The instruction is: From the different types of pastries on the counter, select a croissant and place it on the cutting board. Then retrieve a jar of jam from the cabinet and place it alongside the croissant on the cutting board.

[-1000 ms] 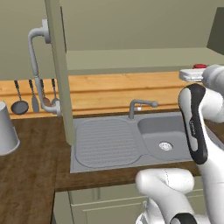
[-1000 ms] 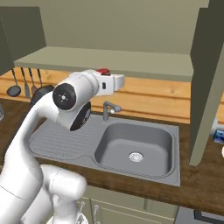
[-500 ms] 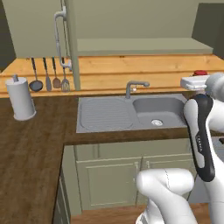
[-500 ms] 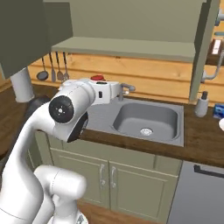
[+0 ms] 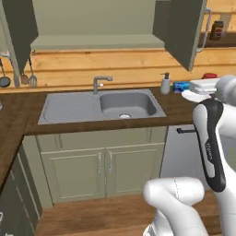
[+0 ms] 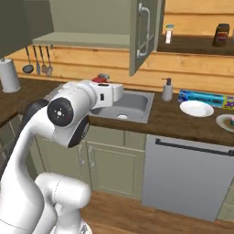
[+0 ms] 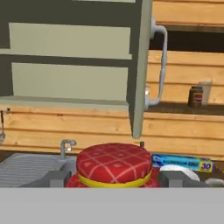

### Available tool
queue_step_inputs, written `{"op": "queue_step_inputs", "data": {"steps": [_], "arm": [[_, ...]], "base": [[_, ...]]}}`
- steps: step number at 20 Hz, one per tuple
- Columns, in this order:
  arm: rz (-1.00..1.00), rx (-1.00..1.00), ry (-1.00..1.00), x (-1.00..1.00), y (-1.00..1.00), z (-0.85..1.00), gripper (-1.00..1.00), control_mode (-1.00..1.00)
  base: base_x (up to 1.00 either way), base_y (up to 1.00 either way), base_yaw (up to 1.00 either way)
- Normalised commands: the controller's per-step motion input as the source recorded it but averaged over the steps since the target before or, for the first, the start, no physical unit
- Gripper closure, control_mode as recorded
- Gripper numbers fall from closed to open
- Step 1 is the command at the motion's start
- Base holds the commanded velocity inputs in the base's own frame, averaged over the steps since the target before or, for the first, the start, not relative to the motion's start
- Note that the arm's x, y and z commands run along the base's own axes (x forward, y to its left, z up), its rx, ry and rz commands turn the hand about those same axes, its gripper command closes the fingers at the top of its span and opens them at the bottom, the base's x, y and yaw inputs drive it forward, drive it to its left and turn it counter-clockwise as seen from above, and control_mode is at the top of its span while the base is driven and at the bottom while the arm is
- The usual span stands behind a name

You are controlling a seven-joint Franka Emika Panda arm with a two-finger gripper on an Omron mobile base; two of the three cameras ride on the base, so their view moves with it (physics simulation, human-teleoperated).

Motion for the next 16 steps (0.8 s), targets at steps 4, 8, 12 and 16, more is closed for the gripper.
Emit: {"op": "queue_step_inputs", "data": {"steps": [4, 8, 12, 16], "arm": [[0.0, 0.0, 0.0, 0.0, 0.0, 0.0, 1.0, 1.0], [0.0, 0.0, 0.0, 0.0, 0.0, 0.0, 1.0, 1.0], [0.0, 0.0, 0.0, 0.0, 0.0, 0.0, 1.0, 1.0], [0.0, 0.0, 0.0, 0.0, 0.0, 0.0, 1.0, 1.0]], "base": [[-0.06, -1.0, -0.04], [0.36, -1.0, 0.0], [0.8, -1.0, 0.0], [0.99, -1.0, 0.0]]}}
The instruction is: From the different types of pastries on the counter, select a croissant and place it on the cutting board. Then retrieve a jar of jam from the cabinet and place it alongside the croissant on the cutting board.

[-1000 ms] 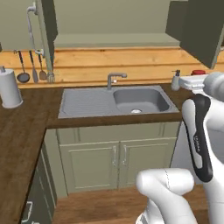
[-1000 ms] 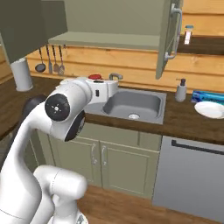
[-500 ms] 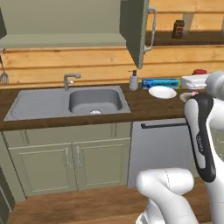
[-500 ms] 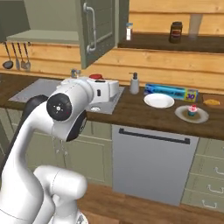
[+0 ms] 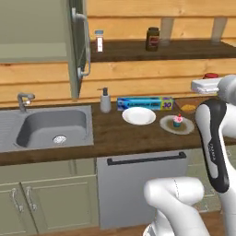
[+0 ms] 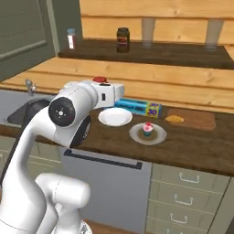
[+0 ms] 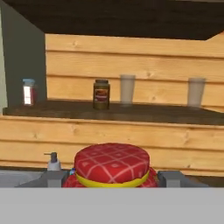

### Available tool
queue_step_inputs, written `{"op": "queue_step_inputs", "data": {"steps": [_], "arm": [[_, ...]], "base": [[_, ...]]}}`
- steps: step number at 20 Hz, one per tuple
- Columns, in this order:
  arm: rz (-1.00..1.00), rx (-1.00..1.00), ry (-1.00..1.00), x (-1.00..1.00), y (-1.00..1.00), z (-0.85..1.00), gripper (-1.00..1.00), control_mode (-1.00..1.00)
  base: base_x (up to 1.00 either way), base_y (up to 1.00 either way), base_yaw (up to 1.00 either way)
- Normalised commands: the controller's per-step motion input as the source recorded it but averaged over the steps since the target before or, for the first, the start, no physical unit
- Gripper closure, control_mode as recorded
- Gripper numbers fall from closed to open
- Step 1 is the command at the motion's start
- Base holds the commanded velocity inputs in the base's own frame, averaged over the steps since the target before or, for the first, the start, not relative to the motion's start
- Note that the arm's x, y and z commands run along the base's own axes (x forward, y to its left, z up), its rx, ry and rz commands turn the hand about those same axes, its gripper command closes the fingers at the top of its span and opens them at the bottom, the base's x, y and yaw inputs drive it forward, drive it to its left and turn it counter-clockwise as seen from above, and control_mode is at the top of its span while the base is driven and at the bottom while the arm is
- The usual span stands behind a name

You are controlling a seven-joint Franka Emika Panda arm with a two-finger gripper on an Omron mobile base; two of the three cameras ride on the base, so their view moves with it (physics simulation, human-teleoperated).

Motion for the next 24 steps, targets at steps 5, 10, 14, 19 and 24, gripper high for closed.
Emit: {"op": "queue_step_inputs", "data": {"steps": [5, 10, 14, 19, 24], "arm": [[0.0, 0.0, 0.0, 0.0, 0.0, 0.0, 1.0, 1.0], [0.0, 0.0, 0.0, 0.0, 0.0, 0.0, 1.0, 1.0], [0.0, 0.0, 0.0, 0.0, 0.0, 0.0, 1.0, 1.0], [0.0, 0.0, 0.0, 0.0, 0.0, 0.0, 1.0, 1.0], [0.0, 0.0, 0.0, 0.0, 0.0, 0.0, 1.0, 1.0]], "base": [[0.56, -1.0, 0.0], [0.16, -1.0, 0.0], [0.56, -1.0, 0.0], [0.71, -0.59, 0.0], [0.47, -0.03, 0.0]]}}
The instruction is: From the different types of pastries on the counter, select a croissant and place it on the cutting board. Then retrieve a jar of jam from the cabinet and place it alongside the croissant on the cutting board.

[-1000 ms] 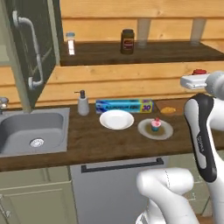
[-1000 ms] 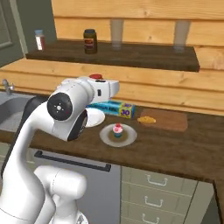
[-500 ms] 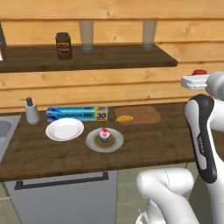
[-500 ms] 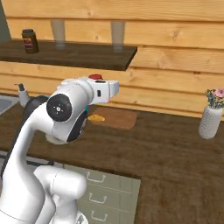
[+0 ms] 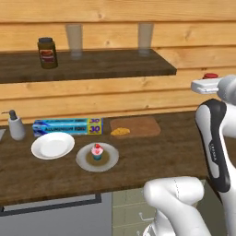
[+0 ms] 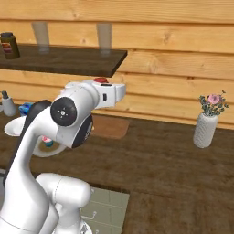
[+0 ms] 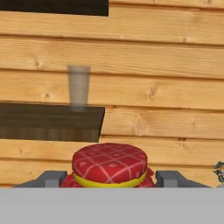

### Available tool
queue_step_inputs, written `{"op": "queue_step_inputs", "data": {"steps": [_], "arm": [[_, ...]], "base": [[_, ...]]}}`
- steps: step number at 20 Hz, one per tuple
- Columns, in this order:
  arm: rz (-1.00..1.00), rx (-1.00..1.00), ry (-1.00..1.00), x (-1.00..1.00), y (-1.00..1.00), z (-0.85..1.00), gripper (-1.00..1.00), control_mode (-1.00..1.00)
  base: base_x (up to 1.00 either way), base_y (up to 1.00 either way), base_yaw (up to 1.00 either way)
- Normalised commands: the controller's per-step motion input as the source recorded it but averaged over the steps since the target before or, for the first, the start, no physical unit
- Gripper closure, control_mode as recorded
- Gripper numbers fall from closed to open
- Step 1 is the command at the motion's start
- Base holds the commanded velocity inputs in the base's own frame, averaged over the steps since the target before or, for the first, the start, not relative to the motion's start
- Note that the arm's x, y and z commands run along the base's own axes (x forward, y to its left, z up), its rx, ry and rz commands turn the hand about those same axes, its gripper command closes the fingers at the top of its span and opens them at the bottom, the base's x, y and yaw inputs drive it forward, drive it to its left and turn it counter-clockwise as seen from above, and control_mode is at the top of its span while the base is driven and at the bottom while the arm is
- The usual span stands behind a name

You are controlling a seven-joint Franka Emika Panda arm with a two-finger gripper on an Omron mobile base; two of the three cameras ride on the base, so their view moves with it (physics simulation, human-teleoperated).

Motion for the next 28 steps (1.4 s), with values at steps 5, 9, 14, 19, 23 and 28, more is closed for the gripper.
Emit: {"op": "queue_step_inputs", "data": {"steps": [5, 9, 14, 19, 23, 28], "arm": [[0.0, 0.0, 0.0, 0.0, 0.0, 0.0, 1.0, 1.0], [0.0, -0.03, 0.0, 0.05, 0.02, -0.17, 1.0, -1.0], [0.43, -0.08, -0.09, 0.08, 0.01, -0.98, 1.0, -1.0], [0.79, -0.07, -0.05, 0.28, 0.0, -0.95, 1.0, -1.0], [0.59, -0.06, -0.01, 0.85, 0.05, -0.83, 1.0, -1.0], [0.3, -0.13, 0.0, 0.99, 0.08, -0.77, 1.0, -1.0]], "base": [[0.5, 0.26, 0.0], [0.22, 0.03, 0.0], [0.0, 0.0, 0.0], [0.0, 0.0, 0.0], [0.0, 0.0, 0.0], [0.0, 0.0, 0.0]]}}
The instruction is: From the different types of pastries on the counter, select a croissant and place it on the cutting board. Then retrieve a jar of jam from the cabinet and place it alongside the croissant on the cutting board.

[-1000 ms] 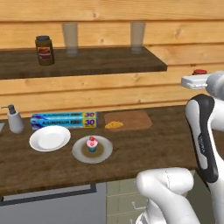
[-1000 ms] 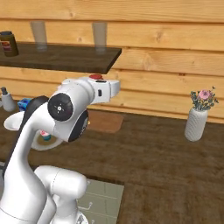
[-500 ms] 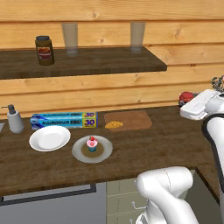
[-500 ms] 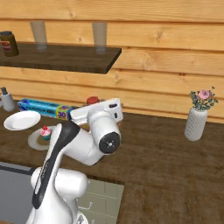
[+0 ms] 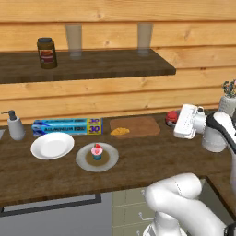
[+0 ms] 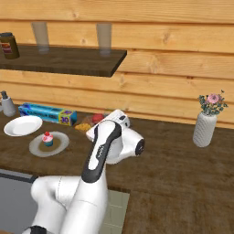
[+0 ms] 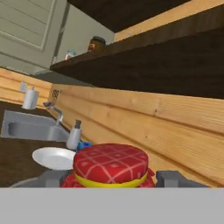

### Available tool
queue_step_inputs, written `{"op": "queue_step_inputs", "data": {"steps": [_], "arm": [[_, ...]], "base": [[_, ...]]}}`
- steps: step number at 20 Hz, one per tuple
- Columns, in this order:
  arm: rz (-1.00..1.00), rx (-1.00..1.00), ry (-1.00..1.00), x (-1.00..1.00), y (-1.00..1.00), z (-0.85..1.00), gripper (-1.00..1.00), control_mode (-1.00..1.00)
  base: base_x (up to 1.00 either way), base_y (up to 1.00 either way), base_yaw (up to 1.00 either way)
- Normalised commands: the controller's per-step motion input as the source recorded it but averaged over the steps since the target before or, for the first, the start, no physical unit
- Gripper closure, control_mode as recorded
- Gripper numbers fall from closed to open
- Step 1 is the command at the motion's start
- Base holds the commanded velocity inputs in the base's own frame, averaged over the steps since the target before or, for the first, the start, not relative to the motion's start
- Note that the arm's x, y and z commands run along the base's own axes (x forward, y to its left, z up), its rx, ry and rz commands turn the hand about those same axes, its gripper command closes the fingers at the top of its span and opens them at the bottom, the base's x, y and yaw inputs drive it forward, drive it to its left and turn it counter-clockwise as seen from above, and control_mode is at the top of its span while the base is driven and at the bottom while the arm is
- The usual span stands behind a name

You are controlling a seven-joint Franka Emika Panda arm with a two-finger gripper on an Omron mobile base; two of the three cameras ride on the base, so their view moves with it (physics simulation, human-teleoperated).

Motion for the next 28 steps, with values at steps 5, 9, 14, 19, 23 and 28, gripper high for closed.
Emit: {"op": "queue_step_inputs", "data": {"steps": [5, 9, 14, 19, 23, 28], "arm": [[0.07, -0.2, 0.0, 0.93, 0.17, -0.72, 1.0, -1.0], [0.0, -0.19, 0.11, 0.94, 0.03, -0.39, 1.0, -1.0], [0.02, -0.02, 0.1, 0.87, 0.02, -0.17, 1.0, -1.0], [0.1, -0.01, 0.12, 0.71, 0.03, -0.35, 1.0, -1.0], [0.09, -0.04, 0.18, 0.64, 0.16, -0.49, 1.0, -1.0], [0.14, 0.03, 0.02, 0.28, 0.0, -0.18, 1.0, -1.0]], "base": [[0.0, 0.0, 0.0], [0.0, 0.0, 0.0], [0.0, 0.0, 0.0], [0.0, 0.0, 0.0], [0.0, 0.0, 0.0], [0.0, 0.0, 0.0]]}}
